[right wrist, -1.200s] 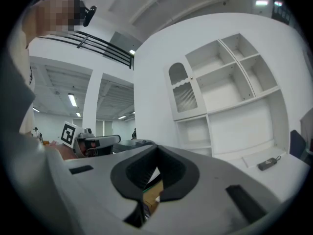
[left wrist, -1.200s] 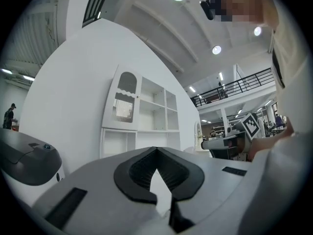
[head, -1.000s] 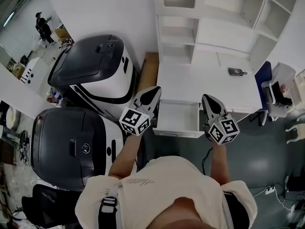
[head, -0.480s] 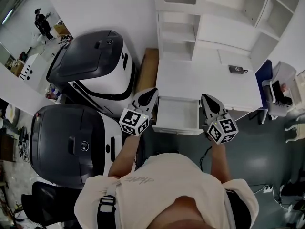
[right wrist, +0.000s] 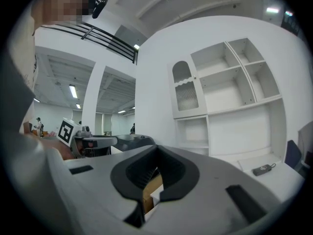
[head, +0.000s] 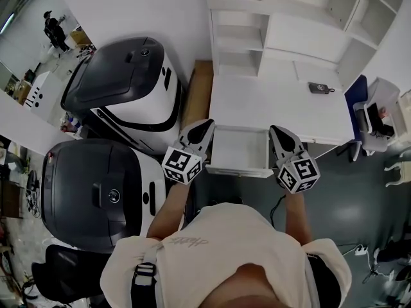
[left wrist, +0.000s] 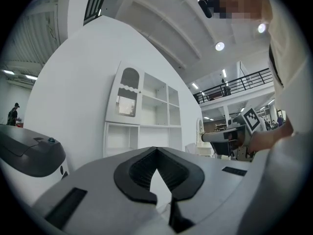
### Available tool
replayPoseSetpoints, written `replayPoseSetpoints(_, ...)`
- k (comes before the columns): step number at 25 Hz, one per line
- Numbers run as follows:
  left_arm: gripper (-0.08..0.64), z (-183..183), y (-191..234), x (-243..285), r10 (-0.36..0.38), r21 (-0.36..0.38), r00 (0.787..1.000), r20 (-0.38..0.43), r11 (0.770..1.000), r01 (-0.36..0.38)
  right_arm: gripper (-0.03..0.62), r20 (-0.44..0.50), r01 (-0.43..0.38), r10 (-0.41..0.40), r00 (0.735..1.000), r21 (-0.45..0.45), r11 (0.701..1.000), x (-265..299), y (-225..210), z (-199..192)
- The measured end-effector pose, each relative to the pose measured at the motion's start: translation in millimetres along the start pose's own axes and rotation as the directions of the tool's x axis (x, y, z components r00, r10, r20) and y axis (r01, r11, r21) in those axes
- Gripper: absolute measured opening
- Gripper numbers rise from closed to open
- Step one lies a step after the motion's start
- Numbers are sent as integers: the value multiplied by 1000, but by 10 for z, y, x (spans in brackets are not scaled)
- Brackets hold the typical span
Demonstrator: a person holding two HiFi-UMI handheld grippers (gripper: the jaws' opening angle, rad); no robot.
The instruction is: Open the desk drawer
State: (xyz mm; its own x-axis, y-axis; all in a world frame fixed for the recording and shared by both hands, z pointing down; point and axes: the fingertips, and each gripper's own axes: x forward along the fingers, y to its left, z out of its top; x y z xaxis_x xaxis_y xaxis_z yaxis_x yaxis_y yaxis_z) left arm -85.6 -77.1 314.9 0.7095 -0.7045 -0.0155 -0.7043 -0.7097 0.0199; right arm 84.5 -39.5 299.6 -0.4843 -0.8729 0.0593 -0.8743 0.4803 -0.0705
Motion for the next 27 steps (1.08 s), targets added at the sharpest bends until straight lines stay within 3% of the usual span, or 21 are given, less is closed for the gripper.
replayPoseSetpoints(27,0,-310,126,-74,-17,-28,999,-45,999,16,-8,-31,17,-17,999,16,1000,101,122,-301)
